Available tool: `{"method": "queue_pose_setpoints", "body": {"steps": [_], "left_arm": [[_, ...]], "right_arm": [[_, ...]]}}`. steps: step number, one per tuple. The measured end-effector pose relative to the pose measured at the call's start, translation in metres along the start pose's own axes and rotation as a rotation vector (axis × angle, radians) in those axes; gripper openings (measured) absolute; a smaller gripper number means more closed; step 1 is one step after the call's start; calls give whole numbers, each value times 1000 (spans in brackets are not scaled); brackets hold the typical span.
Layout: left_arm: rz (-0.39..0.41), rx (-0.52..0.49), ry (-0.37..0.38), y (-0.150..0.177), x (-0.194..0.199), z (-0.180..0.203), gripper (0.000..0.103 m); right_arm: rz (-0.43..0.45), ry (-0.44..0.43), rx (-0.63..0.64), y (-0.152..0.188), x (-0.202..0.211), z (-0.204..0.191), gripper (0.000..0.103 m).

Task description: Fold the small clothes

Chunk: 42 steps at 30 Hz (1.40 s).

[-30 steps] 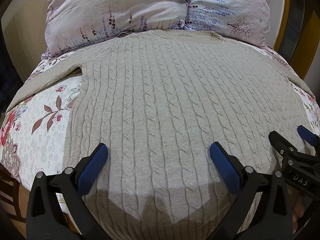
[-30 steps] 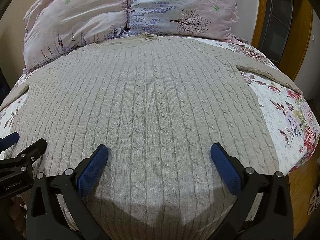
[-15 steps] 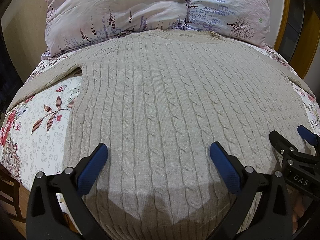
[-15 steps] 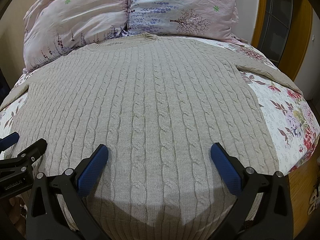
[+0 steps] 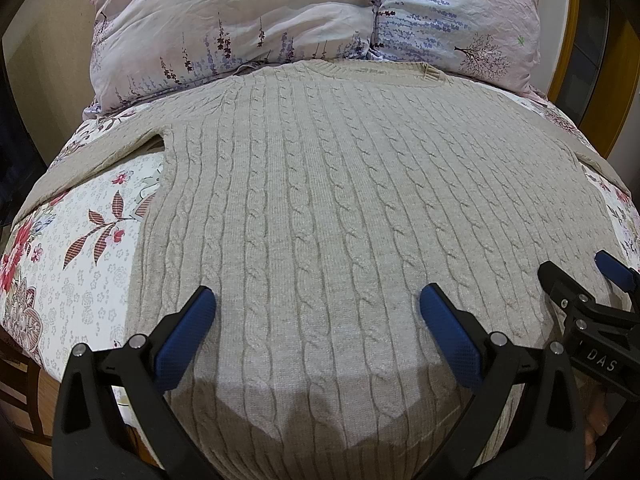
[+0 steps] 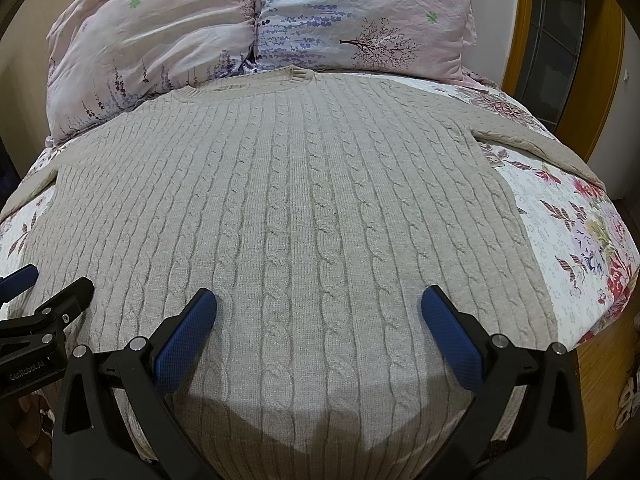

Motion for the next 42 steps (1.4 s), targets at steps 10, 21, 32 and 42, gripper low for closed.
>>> {"method": "queue_pose_setpoints", "body": {"steps": [10, 21, 32, 42], "left_arm": [[0, 0, 0, 0, 0, 0, 101], [0, 0, -1, 0, 0, 0, 101], [-12, -3, 6, 1, 0, 0, 101], [-47, -20, 22, -3, -4, 0, 101]], "right_arm": [[0, 0, 0, 0, 0, 0, 102], [0, 0, 1, 0, 0, 0, 102], [-17, -34, 43, 0, -2, -3, 102], [-26, -126, 141, -5, -6, -7, 102]]}}
Point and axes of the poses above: each gripper's, at about its wrist camera, not at the fingertips, and x roughly against the way its jaws point, z to its right, y to its underside, the point moved 10 cm from there along -x, roughly the way its jaws point, and after that the axes turned 13 degrees about -x, right-handed, at the moved point
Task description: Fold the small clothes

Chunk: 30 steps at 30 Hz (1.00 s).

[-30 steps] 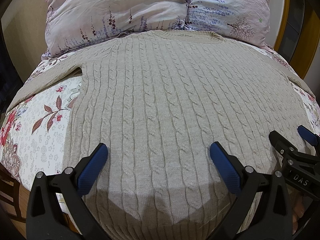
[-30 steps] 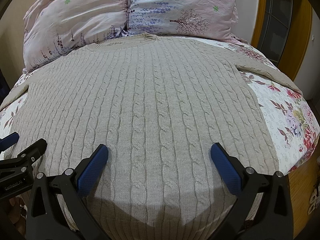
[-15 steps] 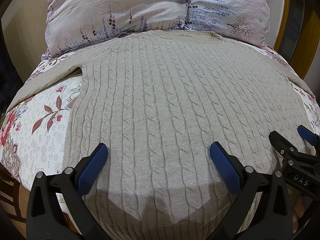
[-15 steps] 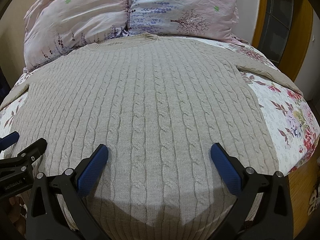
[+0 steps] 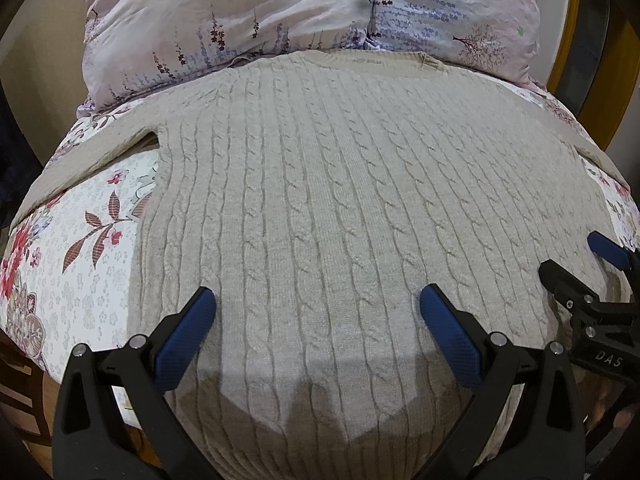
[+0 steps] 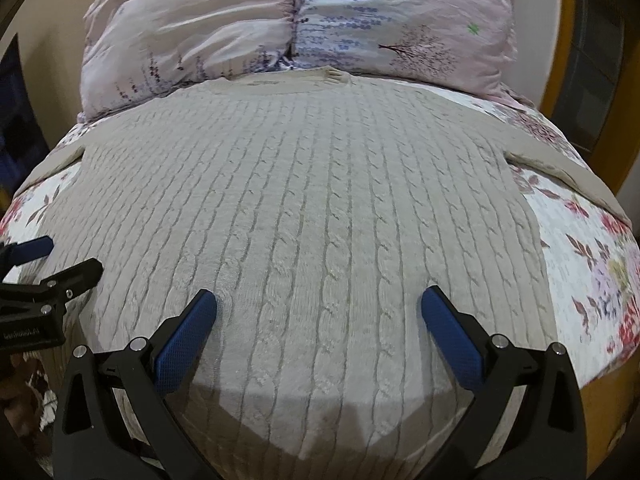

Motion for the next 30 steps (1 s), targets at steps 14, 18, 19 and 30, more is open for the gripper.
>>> {"method": "queue_pose_setpoints", "body": {"steps": [14, 18, 19, 30], "left_arm": [[106, -112, -27, -50, 2, -21, 101], [172, -140, -6, -77, 4, -26, 101], [179, -147, 6, -82, 3, -26, 101], [185, -162, 90, -125, -20, -23, 101]], "right_arm": [[106, -17, -426, -108, 6, 139, 97], [90, 14, -722, -130, -6, 228, 77], [81, 15, -775, -130, -9, 242, 73], [105, 43, -1161, -125, -34, 352, 34]]}}
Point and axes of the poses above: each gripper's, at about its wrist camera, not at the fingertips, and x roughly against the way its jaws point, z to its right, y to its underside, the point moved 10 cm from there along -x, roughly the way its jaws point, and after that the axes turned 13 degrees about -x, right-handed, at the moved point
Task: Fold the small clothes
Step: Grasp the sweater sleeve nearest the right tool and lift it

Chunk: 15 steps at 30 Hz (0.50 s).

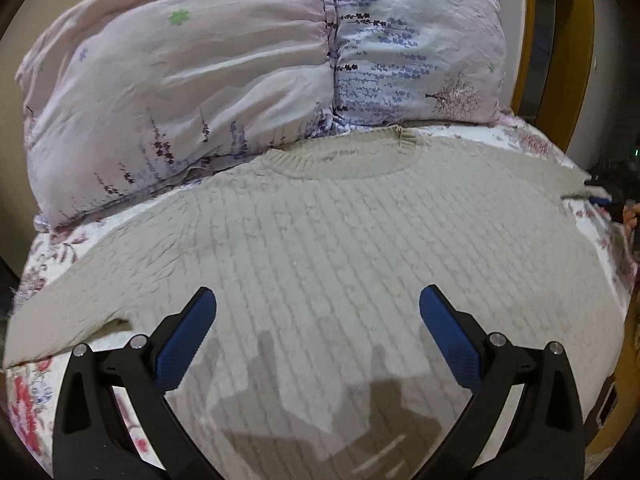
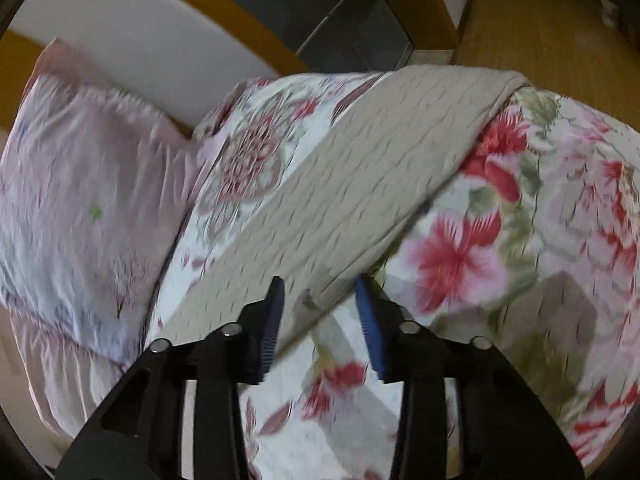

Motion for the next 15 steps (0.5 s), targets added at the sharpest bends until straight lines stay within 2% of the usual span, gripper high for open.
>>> {"method": "queue_pose_setpoints", "body": {"steps": [3, 6, 10, 15], "left_arm": [[37, 55, 57, -7, -7, -2, 101], [67, 92, 65, -12, -13, -6, 101], [46, 94, 78, -13, -25, -10, 101], [28, 148, 165, -12, -37, -15, 101]], "right_arm": [[44, 6, -43, -23, 0, 9, 25], [85, 9, -54, -38, -1, 17, 13], [135, 41, 65, -37, 0, 5, 9], [211, -23, 237, -23, 20, -45, 9]]}}
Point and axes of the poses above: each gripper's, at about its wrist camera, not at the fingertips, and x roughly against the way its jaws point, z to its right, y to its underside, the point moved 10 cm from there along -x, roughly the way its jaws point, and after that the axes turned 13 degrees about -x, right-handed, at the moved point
